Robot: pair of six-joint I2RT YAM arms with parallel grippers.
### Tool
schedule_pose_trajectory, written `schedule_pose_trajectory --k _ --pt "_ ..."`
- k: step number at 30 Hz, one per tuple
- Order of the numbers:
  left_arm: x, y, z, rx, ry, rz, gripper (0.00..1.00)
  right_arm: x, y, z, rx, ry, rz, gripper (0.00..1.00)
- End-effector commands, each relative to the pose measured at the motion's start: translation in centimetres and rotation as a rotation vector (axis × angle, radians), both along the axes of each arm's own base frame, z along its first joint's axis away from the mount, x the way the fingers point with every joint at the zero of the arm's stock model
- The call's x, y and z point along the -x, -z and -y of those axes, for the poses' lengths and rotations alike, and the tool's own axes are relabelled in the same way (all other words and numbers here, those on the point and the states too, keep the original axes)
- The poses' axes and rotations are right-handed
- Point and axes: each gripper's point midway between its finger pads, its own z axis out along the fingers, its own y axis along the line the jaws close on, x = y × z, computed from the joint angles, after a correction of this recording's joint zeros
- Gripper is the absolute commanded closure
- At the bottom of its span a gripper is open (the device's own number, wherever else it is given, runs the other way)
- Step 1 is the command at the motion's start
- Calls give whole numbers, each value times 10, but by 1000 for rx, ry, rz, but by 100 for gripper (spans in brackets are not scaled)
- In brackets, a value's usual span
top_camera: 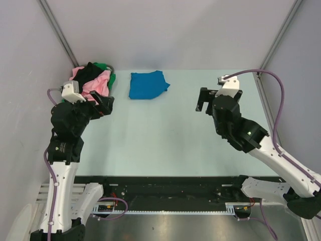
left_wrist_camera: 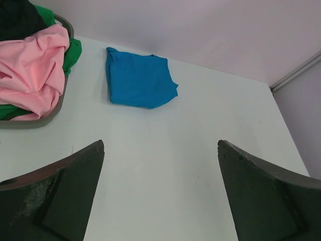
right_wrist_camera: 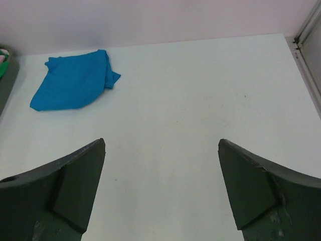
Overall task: Fold and stack the t-shirts
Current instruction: Grab the tshirt from the pile
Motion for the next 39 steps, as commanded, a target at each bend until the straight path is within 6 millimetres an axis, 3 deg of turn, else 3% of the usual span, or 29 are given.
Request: schedule_pose_trajectory --k 1,5,7,8,10,11,12,15,17,18,23,27,32,39 --pt "-3 -8 -2 -20 1 34 0 -19 -5 -17 -26 16 41 0" --pt "-5 -6 -7 -33 -24 22 0 -31 16 -42 -14 -33 -10 0" --pt "-15 -5 -17 -39 -87 7 0 -33 26 -47 -16 -36 -37 0" --pt "-31 8 -23 -41 -119 -46 0 -34 37 -51 5 -46 -66 0" --pt "-51 12 -36 -48 -200 -84 0 -36 45 -52 13 -39 -85 0" --pt "-74 39 -41 -44 -228 -183 0 -36 49 -54 21 -47 -97 0" --pt "-84 38 -45 -38 -256 -195 0 -37 55 -56 30 -54 -109 0" --pt "-120 66 -66 24 -346 -266 0 -36 65 -61 25 -85 -137 0" --pt "-137 64 -78 49 -419 -224 0 -34 77 -64 17 -104 -166 0" --pt "-145 76 -84 48 -452 -241 0 -34 81 -66 18 -111 -174 0" --pt "-164 95 -124 56 -704 -230 0 -26 105 -69 19 -143 -225 0" --pt "-184 120 -140 3 -779 -252 1 -23 114 -68 26 -156 -237 0" --pt "-207 159 -149 -38 -800 -304 0 -26 122 -70 46 -164 -247 0" --pt "-235 180 -152 -12 -825 -309 3 -32 147 -78 59 -178 -289 0"
